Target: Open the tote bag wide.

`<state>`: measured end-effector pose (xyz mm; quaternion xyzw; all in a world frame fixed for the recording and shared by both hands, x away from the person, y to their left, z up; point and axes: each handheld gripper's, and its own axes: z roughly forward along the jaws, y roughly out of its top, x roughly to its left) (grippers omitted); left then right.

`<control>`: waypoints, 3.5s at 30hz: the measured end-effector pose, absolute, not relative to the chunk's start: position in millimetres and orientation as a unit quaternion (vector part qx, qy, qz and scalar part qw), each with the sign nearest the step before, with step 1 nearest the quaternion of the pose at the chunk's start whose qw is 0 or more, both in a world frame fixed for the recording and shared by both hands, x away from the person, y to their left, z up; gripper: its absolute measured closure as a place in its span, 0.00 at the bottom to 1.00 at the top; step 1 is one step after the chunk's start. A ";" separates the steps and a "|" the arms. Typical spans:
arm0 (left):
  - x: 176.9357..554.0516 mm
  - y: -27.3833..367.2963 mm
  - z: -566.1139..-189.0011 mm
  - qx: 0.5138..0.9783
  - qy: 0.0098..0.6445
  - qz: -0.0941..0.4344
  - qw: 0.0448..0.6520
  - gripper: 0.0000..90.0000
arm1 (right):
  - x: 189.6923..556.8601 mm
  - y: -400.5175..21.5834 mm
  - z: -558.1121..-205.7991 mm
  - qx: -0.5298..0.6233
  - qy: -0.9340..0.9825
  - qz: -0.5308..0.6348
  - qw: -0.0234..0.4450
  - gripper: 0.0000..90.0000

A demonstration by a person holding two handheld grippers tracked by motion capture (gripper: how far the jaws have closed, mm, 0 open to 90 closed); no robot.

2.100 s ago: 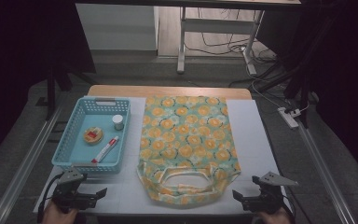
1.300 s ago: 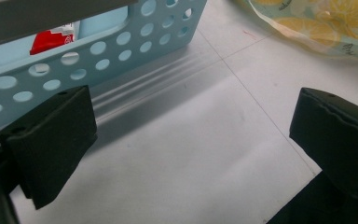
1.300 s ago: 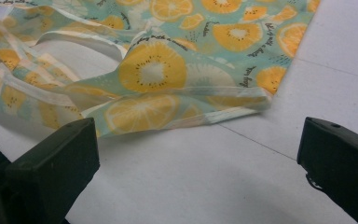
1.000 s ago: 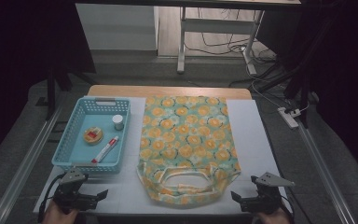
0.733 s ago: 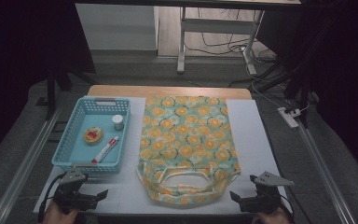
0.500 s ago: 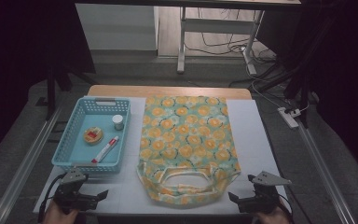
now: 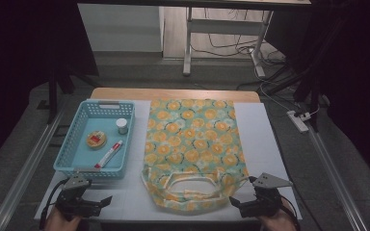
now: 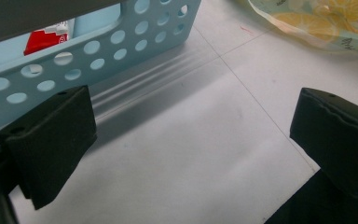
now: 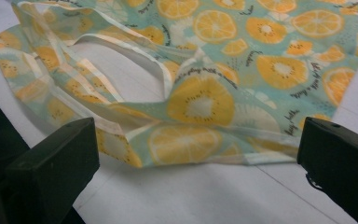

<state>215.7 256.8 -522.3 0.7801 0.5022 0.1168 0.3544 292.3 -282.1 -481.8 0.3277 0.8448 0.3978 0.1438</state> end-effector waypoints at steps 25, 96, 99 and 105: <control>216.0 257.4 -522.5 0.779 0.505 0.115 0.355 0.01 | 316.0 -230.1 -473.9 0.281 0.875 0.378 0.111 0.00; 216.3 257.8 -522.7 0.777 0.506 0.114 0.356 0.01 | 384.8 -163.3 -456.5 0.187 0.906 0.376 0.061 0.98; 216.3 258.0 -522.8 0.777 0.506 0.114 0.356 0.01 | 395.9 -160.8 -453.1 0.192 0.903 0.379 0.066 0.98; 216.6 258.5 -522.9 0.776 0.508 0.112 0.357 0.01 | 413.8 -155.0 -446.5 0.195 0.899 0.385 0.076 0.99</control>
